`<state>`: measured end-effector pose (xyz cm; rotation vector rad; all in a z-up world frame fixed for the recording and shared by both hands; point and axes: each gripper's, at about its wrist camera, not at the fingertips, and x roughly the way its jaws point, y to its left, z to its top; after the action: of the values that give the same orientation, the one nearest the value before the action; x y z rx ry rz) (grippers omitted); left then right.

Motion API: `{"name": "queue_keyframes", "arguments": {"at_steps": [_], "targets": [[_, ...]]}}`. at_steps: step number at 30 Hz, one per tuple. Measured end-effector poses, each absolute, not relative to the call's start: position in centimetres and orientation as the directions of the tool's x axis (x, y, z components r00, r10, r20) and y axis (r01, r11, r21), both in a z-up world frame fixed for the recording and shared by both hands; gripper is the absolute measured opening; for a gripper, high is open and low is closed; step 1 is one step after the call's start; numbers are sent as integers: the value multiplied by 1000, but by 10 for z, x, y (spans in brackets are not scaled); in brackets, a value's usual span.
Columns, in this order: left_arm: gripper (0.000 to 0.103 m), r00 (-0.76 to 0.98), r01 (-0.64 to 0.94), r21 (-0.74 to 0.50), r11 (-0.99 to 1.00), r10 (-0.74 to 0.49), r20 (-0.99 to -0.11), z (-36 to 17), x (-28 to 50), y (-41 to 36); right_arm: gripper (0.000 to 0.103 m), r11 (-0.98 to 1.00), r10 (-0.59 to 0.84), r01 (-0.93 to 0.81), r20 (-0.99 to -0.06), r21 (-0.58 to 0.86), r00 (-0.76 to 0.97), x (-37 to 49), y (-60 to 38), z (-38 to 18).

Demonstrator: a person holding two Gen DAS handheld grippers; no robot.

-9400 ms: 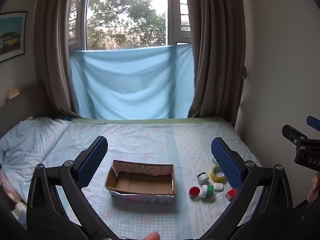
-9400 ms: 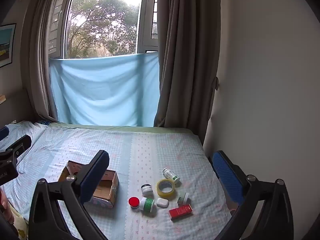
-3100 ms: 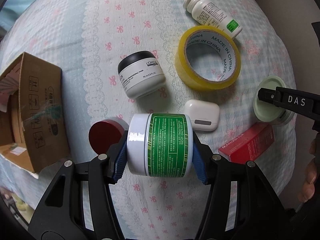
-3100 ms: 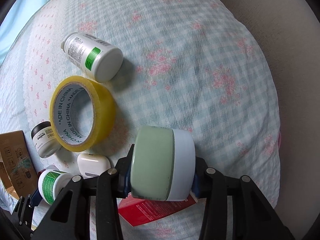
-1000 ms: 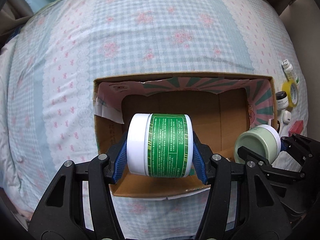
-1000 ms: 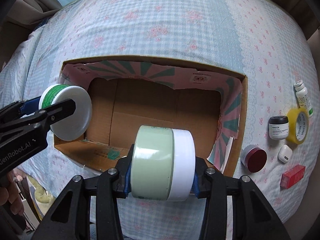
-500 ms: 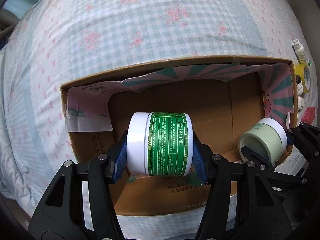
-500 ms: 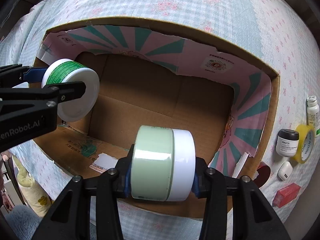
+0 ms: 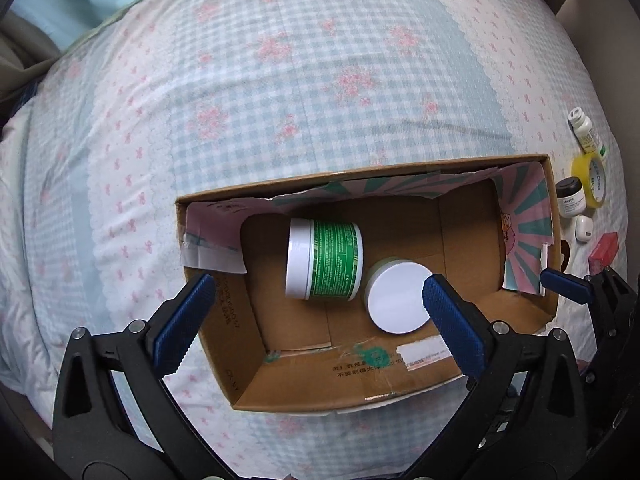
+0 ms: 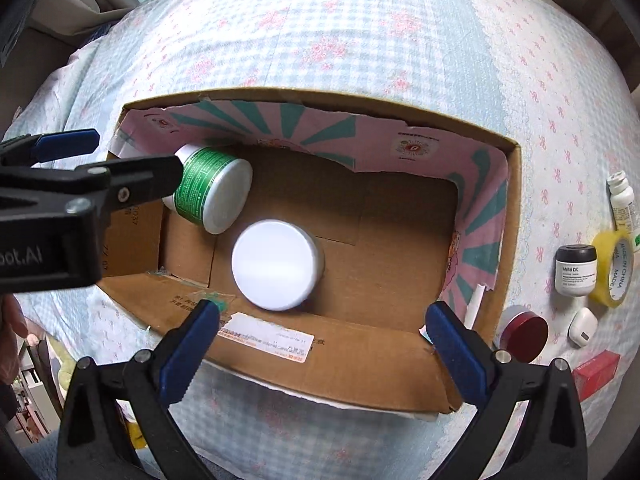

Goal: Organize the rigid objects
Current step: 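Lift both tools away from the box toward the remaining items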

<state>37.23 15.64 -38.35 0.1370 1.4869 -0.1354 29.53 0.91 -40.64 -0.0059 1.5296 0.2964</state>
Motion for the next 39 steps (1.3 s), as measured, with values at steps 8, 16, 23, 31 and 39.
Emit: {"name": "queue_keyframes", "arguments": {"at_steps": [8, 16, 23, 31, 39], "targets": [[103, 130, 134, 4, 991, -13, -991, -350, 342, 169, 103, 967, 175, -202, -982, 158, 72, 282, 1, -377], [103, 215, 100, -12, 995, -33, -976, -305, 301, 181, 103, 968, 165, -216, -972, 127, 165, 262, 12, -336], [103, 297, 53, -45, 998, -59, -953, -259, 252, 201, 103, 966, 131, -243, -972, 82, 195, 229, 20, -295], [103, 358, 21, -103, 994, -104, -928, -230, 199, 216, 103, 988, 92, -141, -971, 62, 221, 181, 3, -260], [103, 376, 71, -120, 990, -138, -916, -214, 185, 175, 103, 999, 33, -17, -954, 29, 298, 147, -42, -223]]}}
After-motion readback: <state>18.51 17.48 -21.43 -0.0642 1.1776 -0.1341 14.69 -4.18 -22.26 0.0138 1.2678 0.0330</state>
